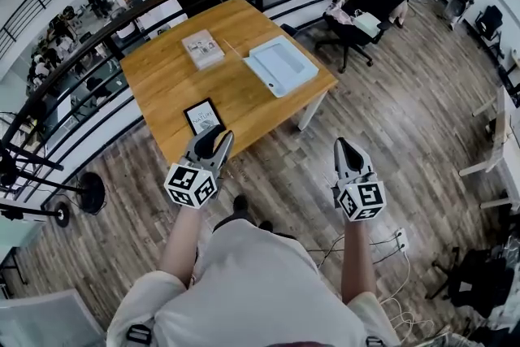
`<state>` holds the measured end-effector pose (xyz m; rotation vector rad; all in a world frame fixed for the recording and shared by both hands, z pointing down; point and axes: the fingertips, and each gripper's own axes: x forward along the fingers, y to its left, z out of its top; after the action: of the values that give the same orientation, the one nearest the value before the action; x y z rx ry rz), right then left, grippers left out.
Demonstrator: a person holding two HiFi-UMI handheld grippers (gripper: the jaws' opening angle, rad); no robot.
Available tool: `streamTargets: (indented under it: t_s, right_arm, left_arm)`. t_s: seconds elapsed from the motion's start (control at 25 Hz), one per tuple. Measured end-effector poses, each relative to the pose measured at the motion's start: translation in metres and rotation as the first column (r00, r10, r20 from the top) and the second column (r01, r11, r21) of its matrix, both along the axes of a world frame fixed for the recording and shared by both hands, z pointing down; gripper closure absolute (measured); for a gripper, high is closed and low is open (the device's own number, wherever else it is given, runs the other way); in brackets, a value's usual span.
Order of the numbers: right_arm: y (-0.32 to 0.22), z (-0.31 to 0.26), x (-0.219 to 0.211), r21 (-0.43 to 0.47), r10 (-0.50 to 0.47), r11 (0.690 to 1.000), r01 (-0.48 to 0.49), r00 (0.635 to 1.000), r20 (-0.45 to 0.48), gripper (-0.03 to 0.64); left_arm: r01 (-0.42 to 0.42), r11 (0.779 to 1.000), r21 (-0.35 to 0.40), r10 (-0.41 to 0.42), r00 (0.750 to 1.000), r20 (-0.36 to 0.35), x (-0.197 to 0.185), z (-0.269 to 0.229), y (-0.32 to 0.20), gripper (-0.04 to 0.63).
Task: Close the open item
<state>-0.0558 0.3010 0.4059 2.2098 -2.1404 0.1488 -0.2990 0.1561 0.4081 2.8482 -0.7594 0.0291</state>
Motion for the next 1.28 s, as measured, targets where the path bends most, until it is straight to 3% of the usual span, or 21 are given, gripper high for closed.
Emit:
streamTargets:
  t_s: [0.6, 1.28]
  right_arm:
    - [-0.051, 0.004, 0.046, -0.009, 0.044, 0.999, -0.044, 0.999, 0.009, 0.614]
    - [-0.182, 0.016, 0.097, -0.058, 0.087, 0.995, -0.085, 0.996, 0.027, 0.614]
  left_arm:
    - [-0.025, 1.000, -0.005, 0.025, 1.000, -0.004, 0.046, 0.001, -0.062, 0.471]
    - [-0.080, 0.995, -0.052, 0.080, 0.997, -0.001, 0.113, 0.015, -0.204, 0.471]
